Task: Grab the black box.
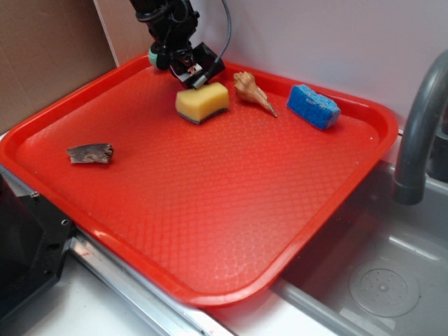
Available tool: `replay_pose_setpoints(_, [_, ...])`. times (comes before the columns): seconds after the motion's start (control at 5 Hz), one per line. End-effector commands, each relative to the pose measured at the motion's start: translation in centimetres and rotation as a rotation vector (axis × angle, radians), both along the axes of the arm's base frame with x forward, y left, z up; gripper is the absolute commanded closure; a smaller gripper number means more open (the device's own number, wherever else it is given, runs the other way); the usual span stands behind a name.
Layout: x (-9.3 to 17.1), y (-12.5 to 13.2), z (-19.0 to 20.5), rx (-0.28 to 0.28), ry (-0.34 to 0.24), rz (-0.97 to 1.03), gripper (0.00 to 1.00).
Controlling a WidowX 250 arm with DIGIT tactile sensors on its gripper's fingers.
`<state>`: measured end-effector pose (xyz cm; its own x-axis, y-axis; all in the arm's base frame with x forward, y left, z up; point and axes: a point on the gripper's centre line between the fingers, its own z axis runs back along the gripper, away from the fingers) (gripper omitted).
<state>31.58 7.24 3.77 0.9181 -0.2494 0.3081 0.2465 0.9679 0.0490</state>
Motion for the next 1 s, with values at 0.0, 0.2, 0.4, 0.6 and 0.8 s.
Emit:
replay_pose_setpoints(0.0, [-5.4,-3.3,8.3,-0.152,0.098,-0.026,1.0])
replay_pose_setpoints(0.2, [-7.8,-5.8,11.2,-0.259,0.238,-0.055,1.0])
replay_pose_setpoints(0.4, [-10.2,-8.4,14.1,-0.228,0.292,0.059,1.0])
replay_pose_setpoints(0.6, [-11.4,-10.0,16.1,-0.188,0.311,0.069,1.0])
replay_pose_setpoints(0.8, [-11.5,-9.8,16.5,-0.168,0.304,0.101,1.0])
